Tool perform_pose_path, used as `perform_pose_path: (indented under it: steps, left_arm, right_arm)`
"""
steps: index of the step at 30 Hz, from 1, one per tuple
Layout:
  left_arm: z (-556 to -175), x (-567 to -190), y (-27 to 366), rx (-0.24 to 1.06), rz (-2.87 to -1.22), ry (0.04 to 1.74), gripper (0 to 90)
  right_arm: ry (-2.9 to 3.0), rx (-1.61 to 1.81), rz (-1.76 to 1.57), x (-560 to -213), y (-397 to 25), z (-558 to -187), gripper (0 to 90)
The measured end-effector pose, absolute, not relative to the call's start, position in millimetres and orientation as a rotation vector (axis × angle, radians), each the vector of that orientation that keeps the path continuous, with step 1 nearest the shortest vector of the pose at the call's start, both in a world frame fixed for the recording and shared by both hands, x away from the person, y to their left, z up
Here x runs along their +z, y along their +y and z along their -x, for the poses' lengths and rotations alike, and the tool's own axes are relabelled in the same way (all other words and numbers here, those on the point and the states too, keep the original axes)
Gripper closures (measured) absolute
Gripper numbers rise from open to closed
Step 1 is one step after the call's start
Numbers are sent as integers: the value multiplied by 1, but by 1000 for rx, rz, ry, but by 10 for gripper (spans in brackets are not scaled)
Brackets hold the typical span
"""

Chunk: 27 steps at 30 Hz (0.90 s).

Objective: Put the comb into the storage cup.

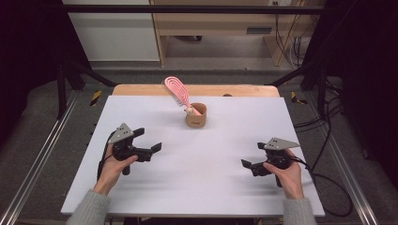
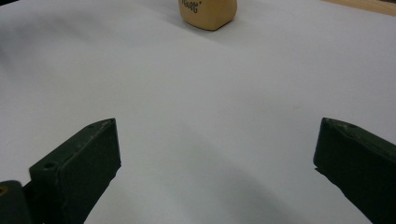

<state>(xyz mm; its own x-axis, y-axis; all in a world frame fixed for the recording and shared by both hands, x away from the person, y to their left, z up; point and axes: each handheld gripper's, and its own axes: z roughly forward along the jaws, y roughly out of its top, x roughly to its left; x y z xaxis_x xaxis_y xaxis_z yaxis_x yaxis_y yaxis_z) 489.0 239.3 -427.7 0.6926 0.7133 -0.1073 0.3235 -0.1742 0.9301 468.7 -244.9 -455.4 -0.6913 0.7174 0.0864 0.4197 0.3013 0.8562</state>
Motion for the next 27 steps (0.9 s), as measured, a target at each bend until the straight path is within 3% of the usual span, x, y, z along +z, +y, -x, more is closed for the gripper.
perform_pose_path:
  steps: [27]
  left_arm:
    - [-468,-468,278,436,-1847,948,17]
  right_arm:
    - [2285,1326,-1015,-458,-243,-468,10]
